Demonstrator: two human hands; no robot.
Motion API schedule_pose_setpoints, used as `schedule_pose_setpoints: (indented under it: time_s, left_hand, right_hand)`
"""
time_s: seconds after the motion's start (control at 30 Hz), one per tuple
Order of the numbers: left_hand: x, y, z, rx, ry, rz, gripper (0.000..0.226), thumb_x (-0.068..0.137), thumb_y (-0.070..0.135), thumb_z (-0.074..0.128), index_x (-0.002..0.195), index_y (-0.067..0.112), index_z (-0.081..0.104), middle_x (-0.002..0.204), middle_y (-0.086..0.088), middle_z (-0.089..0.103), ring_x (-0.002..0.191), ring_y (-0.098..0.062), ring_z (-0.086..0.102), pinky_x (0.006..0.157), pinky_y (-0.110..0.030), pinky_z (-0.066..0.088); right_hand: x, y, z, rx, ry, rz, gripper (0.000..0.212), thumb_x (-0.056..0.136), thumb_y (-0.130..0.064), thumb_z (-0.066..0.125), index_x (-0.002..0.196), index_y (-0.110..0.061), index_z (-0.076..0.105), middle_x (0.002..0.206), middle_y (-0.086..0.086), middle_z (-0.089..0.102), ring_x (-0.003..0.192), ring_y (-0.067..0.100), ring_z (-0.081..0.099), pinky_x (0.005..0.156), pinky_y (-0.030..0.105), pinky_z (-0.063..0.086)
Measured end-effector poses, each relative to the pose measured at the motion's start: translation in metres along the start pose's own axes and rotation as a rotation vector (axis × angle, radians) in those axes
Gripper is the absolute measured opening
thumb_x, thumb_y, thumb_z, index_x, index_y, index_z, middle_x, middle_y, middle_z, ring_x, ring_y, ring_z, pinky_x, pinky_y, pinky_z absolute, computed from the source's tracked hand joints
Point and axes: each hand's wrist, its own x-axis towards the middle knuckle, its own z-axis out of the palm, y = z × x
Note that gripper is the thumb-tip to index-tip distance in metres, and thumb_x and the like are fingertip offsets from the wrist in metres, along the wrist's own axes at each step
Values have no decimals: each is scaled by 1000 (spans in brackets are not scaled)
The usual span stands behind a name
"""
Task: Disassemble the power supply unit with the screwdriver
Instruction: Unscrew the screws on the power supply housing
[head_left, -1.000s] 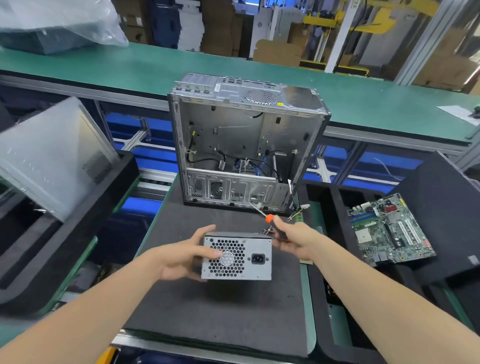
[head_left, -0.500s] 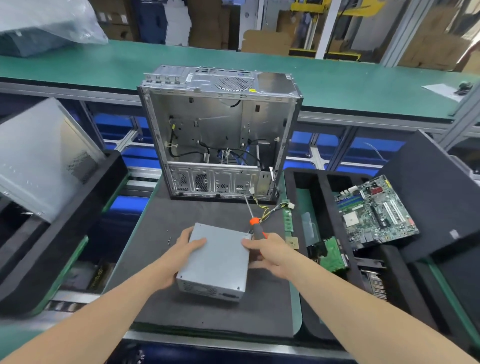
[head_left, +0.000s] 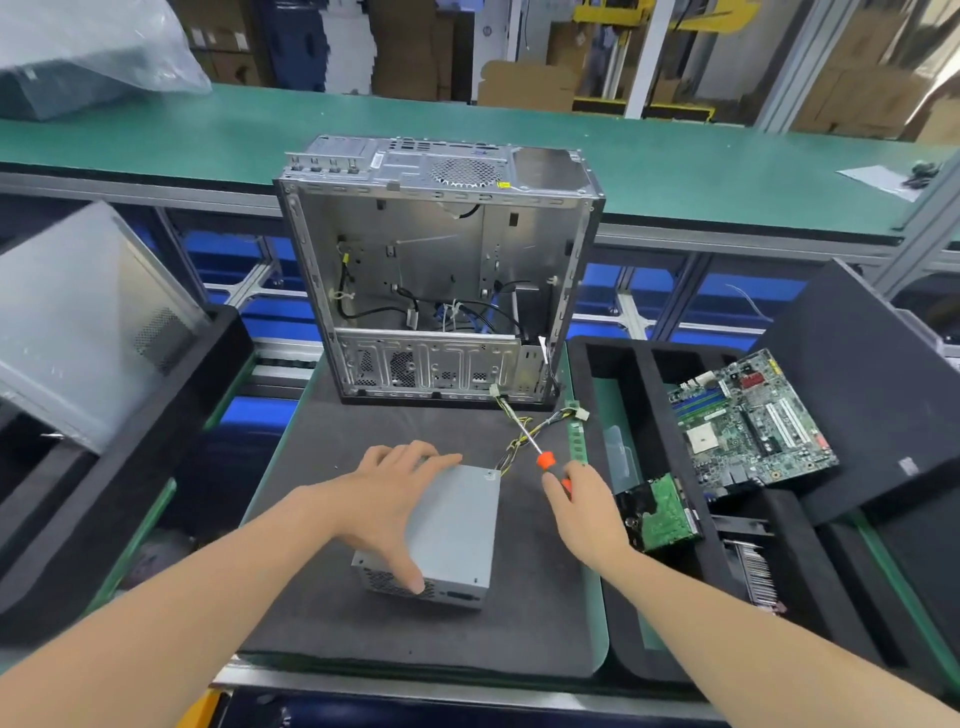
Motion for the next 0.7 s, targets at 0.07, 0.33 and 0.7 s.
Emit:
schedule_pose_setpoints:
  time_s: [0.07,0.33,0.7]
  left_hand:
    - [5,2,-2,65,-8,29,149,48,79,83,160,44,-9,152,13,13,137,-5,7,116,-34,11]
    - [11,5,-1,134,9,101,142,45,79,76,157,47,-5,139,6,21,131,-21,26,117,-43,27]
    - [4,13,-8,164,43,120,132,50,74,79,157,36,11,135,3,28,128,-21,32,114,-41,37]
  right_hand:
    - [-7,9,1,-5,44,86,32,102,-44,44,79,-22,41,77,-4,51,73,21,51,61,38,39]
    - [-1,-6,-2,-14,-61,259,32,86,-39,70,80,-13,52,83,3,60,78,25,62,66,36,48]
    - [-4,-31,-1,-8,-153,187,35,90,-40,67,99,-12,48,87,4,66,75,28,66,62,35,53]
